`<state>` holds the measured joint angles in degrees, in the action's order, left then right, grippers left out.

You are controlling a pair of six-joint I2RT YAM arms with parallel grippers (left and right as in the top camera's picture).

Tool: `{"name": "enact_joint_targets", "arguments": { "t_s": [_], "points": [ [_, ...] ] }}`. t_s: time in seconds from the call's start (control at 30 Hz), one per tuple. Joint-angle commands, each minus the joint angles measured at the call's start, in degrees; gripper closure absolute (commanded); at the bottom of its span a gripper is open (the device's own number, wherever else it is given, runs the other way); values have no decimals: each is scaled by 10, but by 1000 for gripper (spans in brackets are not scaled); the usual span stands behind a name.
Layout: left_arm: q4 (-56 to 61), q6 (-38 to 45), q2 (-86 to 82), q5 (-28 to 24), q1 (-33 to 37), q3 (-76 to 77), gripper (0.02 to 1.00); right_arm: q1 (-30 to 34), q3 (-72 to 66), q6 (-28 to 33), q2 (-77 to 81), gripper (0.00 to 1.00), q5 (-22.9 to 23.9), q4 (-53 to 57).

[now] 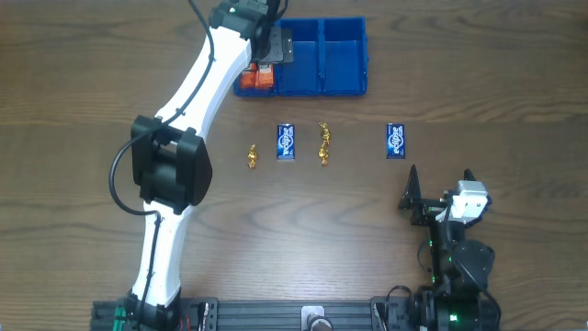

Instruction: Sort Candies Into Trays

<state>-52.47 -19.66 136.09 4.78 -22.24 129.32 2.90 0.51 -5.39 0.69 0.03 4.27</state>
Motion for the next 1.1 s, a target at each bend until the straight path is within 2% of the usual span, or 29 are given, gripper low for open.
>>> {"name": "enact_joint_targets", "arguments": {
  "t_s": [0.03, 0.23, 0.33, 0.6, 0.8, 1.1],
  "points": [
    [-13, -7, -79, 3, -7, 2, 20, -3, -1, 3, -2, 3, 8, 4],
    [-38, -3, -196, 56, -20, -30, 20, -3, -1, 3, -2, 3, 8, 4],
    [23, 3, -309, 79, -29, -139, 23, -3, -1, 3, -2, 3, 8, 4],
    [228, 19, -628, 78, -8, -478, 20, -3, -1, 3, -2, 3, 7, 4],
    [264, 55, -831, 27, 81, -660, 18, -3, -1, 3, -2, 3, 7, 4],
    [305, 167, -1098, -47, 172, -889, 23, -3, -1, 3, -2, 3, 8, 4]
  ]
}}
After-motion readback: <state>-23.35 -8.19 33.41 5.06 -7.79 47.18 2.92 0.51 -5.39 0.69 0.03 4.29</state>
